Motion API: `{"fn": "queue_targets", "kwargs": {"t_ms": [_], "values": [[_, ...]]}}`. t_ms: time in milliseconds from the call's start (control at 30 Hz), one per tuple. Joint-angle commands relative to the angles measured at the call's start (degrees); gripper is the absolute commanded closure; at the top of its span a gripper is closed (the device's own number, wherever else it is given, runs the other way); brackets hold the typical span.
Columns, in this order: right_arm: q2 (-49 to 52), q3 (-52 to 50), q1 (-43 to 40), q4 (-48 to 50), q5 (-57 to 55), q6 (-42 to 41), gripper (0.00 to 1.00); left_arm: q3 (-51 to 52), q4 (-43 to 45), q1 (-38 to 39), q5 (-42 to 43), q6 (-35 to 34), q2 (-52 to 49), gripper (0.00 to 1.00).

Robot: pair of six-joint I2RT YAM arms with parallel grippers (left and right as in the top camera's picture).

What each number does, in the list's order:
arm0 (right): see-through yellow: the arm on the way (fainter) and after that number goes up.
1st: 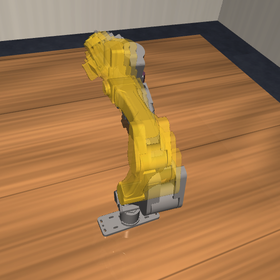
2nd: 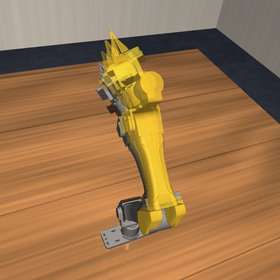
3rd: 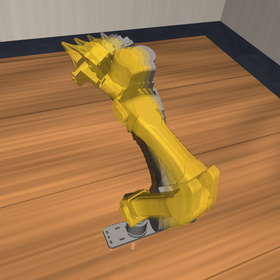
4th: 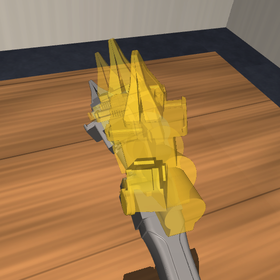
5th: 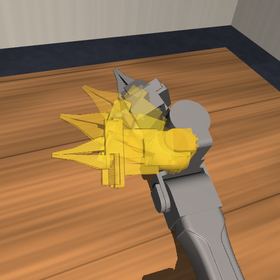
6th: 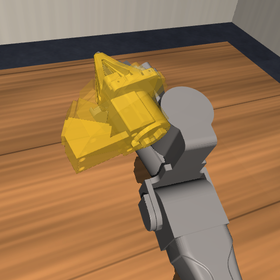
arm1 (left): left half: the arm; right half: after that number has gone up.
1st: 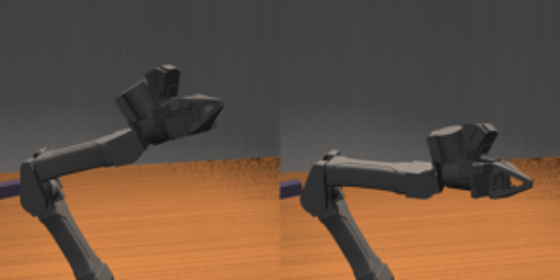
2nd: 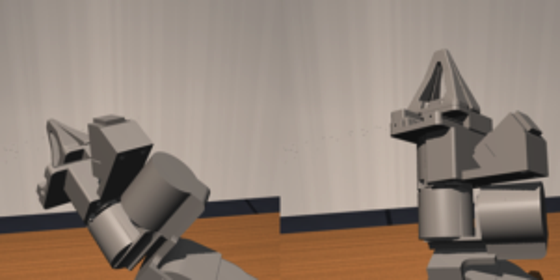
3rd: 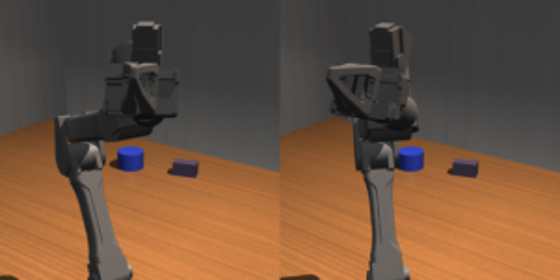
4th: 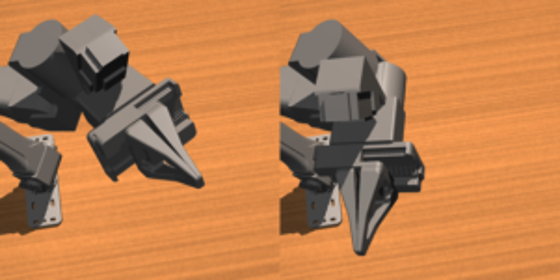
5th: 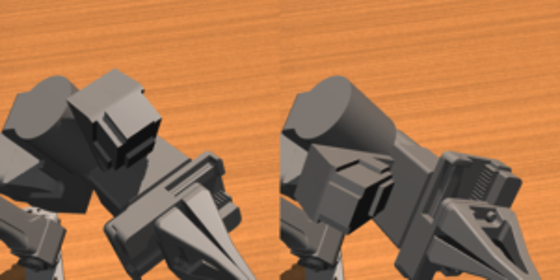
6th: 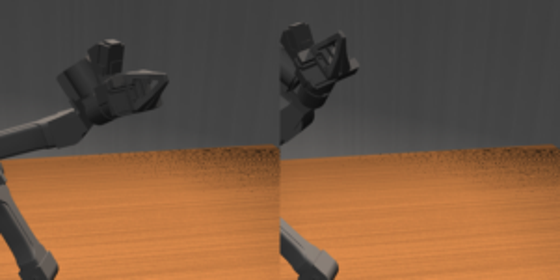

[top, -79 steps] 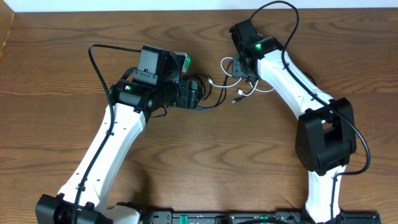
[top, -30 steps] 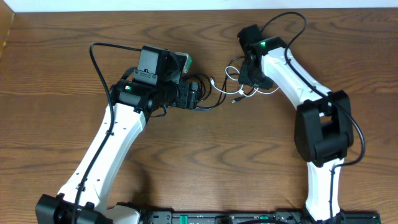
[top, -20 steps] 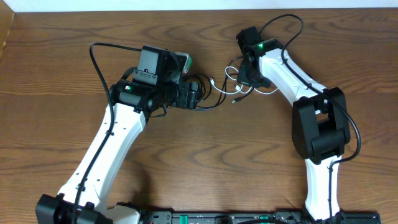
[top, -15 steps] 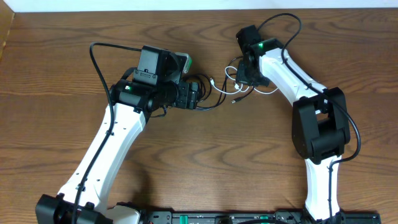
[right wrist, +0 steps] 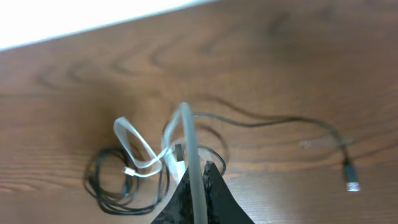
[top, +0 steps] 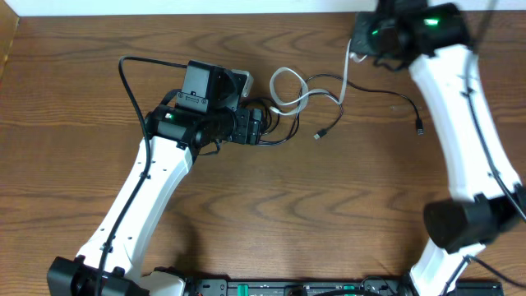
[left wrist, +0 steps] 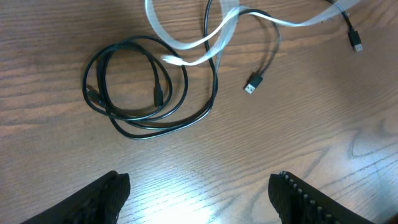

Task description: Untangle cables

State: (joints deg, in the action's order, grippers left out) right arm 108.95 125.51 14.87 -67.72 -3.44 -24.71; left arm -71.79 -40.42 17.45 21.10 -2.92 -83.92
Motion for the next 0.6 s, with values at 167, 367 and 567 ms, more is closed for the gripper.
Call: {"fn": "queue_targets", "kwargs": {"t_ms": [167, 367, 567], "values": [[-8.98, 3.48, -2.14, -3.08, -3.06, 3.15, 0.99, 0.33, -0.11, 0.02, 0.37, 0.74, -0.35, 0.23], [-6.01, 3.26, -2.56, -5.57, -6.51, 3.15, 0.99, 0.33, -0.70, 0.02, 0.37, 0.74, -0.35, 0.23], [1.01, 3.26, -2.56, -7.08, -6.54, 3.13, 0.99, 0.33, -1.16, 0.02, 0.37, 0.74, -0.35, 0.23]]}}
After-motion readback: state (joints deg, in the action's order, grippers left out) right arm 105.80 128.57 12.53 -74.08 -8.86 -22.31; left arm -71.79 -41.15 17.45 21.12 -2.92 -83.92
